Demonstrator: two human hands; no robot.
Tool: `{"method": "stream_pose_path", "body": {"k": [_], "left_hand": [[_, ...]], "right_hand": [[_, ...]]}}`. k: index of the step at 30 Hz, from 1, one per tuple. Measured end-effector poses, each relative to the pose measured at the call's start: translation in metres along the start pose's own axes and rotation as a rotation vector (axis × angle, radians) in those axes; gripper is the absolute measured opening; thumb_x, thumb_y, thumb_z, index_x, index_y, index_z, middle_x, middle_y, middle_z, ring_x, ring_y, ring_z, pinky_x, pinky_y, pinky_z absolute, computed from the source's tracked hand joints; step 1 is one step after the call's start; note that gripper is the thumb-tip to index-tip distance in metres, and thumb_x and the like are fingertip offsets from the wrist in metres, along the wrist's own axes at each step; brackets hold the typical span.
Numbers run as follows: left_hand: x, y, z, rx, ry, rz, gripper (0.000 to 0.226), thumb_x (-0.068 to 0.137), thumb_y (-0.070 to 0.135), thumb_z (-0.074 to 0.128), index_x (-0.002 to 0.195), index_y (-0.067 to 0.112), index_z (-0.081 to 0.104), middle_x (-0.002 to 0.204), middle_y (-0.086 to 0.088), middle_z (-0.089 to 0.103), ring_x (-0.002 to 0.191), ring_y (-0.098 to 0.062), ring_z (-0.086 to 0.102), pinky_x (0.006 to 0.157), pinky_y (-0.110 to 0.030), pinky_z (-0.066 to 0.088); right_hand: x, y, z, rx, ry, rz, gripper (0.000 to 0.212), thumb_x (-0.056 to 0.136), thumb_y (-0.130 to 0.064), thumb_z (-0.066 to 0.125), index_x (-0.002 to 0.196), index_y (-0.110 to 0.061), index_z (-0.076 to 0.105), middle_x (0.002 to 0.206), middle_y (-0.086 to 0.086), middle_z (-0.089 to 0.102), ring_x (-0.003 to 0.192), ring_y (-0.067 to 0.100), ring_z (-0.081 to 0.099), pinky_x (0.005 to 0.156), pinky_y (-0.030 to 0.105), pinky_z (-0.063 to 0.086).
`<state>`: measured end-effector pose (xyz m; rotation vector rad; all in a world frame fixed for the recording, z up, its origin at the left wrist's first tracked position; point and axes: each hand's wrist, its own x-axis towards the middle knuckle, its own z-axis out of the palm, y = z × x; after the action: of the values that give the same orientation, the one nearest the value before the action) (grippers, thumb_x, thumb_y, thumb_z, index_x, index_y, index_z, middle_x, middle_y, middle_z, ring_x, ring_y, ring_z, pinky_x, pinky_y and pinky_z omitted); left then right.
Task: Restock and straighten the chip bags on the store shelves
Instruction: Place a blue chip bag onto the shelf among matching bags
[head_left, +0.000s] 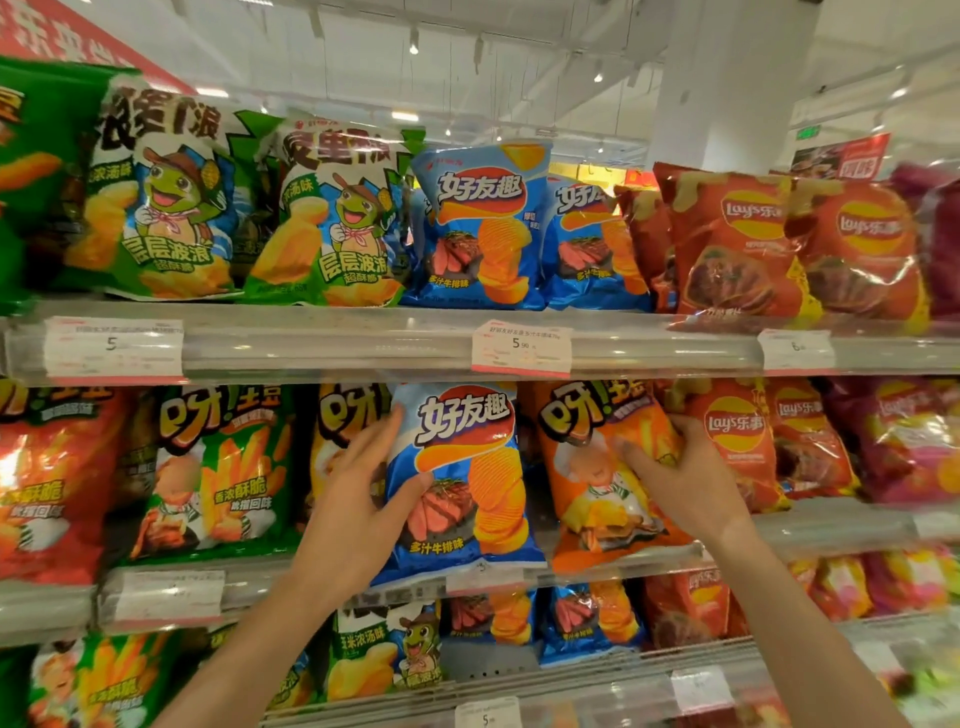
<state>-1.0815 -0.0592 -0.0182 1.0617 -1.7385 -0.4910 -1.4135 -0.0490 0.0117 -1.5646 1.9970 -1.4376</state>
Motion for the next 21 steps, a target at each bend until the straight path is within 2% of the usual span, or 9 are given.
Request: {"method": "stream_pose_path", "body": {"k": [4,6,7,9,14,16,18,19,21], "left_hand": [[0.02,0.006,0.023,0.103,0.009,0.029,0.074,0.096,0.035,0.062,0.157,0.037,0.021,0.158,0.011,0.032,0.147,-0.011,0.029,0.119,-0.042,0.034],[0.029,0.011,0.036,0.128,0.02,0.029,0.072,0.098,0.03,0.062,0.158,0.034,0.021,0.159,0.009,0.031,0.147,-0.011,0.028,0.118,-0.027,0.027],[0.033,0.014,0.043,0.141,0.028,0.038,0.071,0.098,0.026,0.062,0.157,0.034,0.023,0.157,0.009,0.032,0.146,-0.01,0.028,0.113,-0.017,0.024],[0.042,0.018,0.056,0.153,0.044,0.071,0.069,0.098,0.018,0.062,0.156,0.032,0.028,0.156,0.005,0.035,0.144,-0.012,0.03,0.107,-0.011,0.022],[0.061,0.01,0.078,0.252,-0.021,-0.006,0.073,0.101,0.019,0.055,0.16,0.031,0.014,0.161,-0.003,0.026,0.143,-0.026,0.038,0.11,-0.04,0.043],[0.06,0.006,0.087,0.398,-0.065,-0.047,0.071,0.103,0.021,0.049,0.161,0.021,0.008,0.165,-0.008,0.015,0.144,-0.033,0.036,0.109,-0.046,0.043],[0.053,0.004,0.091,0.543,-0.079,-0.044,0.071,0.103,0.021,0.047,0.161,0.015,0.006,0.167,-0.014,0.003,0.149,-0.036,0.025,0.115,-0.045,0.036],[0.05,0.003,0.091,0.593,-0.06,-0.007,0.071,0.102,0.019,0.048,0.16,0.015,0.009,0.167,-0.017,0.002,0.151,-0.038,0.02,0.117,-0.045,0.032],[0.044,0.002,0.092,0.681,0.022,0.156,0.063,0.101,0.02,0.05,0.158,0.012,0.024,0.165,-0.023,0.012,0.15,-0.042,0.021,0.117,-0.049,0.033]], "right_hand": [[-0.01,0.022,-0.018,0.017,0.049,0.032,0.088,0.08,-0.057,0.074,0.148,-0.016,0.038,0.127,0.005,0.063,0.113,0.025,0.061,0.098,0.041,0.05],[-0.013,0.028,-0.023,0.027,0.075,0.039,0.09,0.079,-0.058,0.073,0.15,-0.015,0.037,0.133,0.006,0.061,0.12,0.027,0.058,0.101,0.043,0.048],[-0.014,0.031,-0.024,0.032,0.084,0.04,0.09,0.079,-0.058,0.073,0.149,-0.015,0.037,0.133,0.007,0.061,0.121,0.028,0.058,0.102,0.043,0.048],[-0.017,0.035,-0.027,0.045,0.086,0.047,0.089,0.078,-0.059,0.073,0.148,-0.016,0.039,0.129,0.005,0.063,0.119,0.027,0.06,0.1,0.043,0.05],[-0.021,0.042,-0.029,0.067,0.076,0.062,0.089,0.077,-0.061,0.072,0.148,-0.019,0.038,0.131,0.003,0.062,0.12,0.025,0.059,0.101,0.042,0.049],[-0.021,0.044,-0.029,0.083,0.073,0.068,0.091,0.075,-0.066,0.072,0.147,-0.023,0.038,0.13,0.002,0.062,0.118,0.024,0.06,0.1,0.044,0.05],[-0.022,0.046,-0.028,0.083,0.068,0.076,0.095,0.071,-0.073,0.07,0.146,-0.026,0.037,0.129,0.002,0.061,0.119,0.024,0.059,0.099,0.048,0.051],[-0.022,0.047,-0.027,0.084,0.067,0.077,0.096,0.07,-0.075,0.07,0.146,-0.027,0.037,0.129,0.001,0.061,0.118,0.024,0.059,0.099,0.048,0.051],[-0.022,0.047,-0.026,0.095,0.069,0.073,0.092,0.072,-0.071,0.071,0.145,-0.027,0.037,0.126,0.0,0.062,0.117,0.023,0.06,0.099,0.047,0.051]]}}
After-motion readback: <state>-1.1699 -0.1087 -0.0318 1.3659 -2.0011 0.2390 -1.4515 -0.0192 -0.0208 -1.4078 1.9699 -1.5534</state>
